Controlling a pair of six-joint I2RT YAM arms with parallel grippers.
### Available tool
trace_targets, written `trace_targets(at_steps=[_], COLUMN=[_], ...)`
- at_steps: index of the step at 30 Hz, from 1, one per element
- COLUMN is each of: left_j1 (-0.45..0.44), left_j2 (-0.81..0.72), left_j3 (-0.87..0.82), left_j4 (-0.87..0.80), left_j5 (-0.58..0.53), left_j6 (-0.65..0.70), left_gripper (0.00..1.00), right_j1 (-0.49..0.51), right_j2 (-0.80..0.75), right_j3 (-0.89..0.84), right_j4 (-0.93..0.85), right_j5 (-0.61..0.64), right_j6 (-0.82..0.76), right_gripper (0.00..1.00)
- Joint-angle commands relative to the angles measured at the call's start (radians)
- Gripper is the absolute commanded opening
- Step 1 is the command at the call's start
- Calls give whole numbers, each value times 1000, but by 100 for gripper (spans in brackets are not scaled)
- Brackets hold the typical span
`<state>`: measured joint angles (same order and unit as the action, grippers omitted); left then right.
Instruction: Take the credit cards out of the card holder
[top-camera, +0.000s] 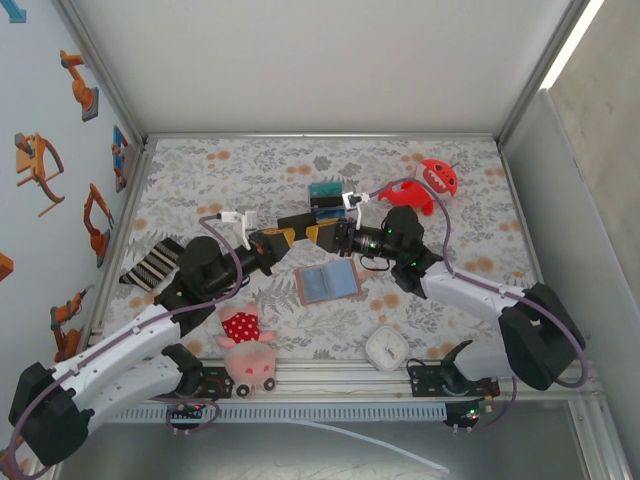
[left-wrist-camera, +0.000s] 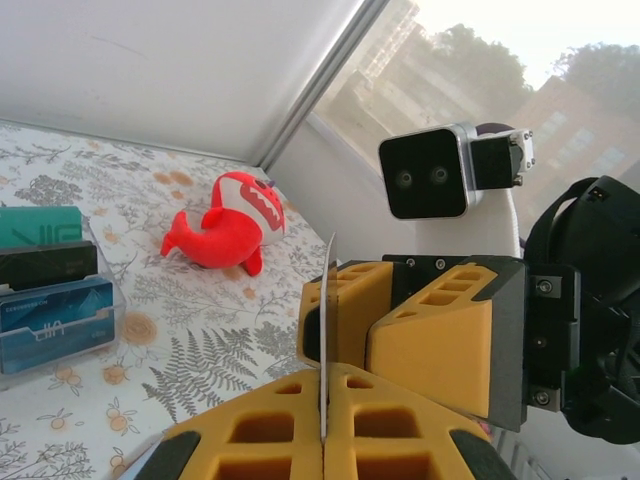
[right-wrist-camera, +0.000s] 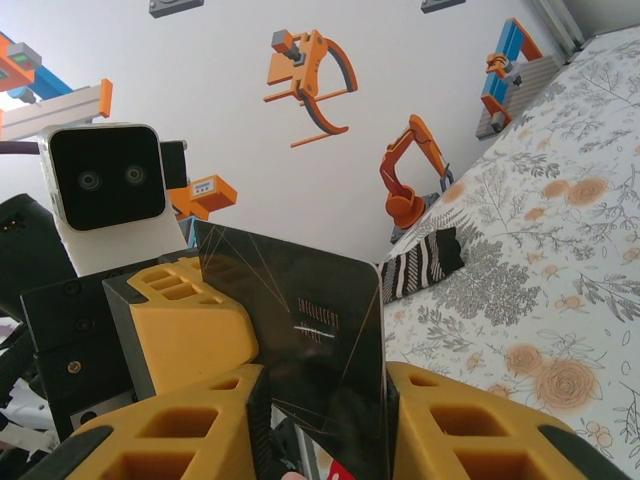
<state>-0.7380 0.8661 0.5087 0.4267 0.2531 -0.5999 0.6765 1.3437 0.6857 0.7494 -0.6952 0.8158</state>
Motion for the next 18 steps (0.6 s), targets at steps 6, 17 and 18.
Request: trace_targets(at_steps=[6, 17, 18], left_j1=[-2, -2, -2], left_j2=[-9, -61, -73], left_j3=[17, 86, 99], left_j4=[1, -223, -265], left_j5=[50, -50, -78], left_j6=[-23, 61, 77], left_gripper=[2, 86, 97], right_j1=[14, 12, 12], right_j2=[-5, -34, -37], right_j3=[44, 24, 27], right_j4=[82, 25, 1], right_j5=[-68, -60, -58], right_j6=[10, -24, -38], right_gripper=[11, 0, 0])
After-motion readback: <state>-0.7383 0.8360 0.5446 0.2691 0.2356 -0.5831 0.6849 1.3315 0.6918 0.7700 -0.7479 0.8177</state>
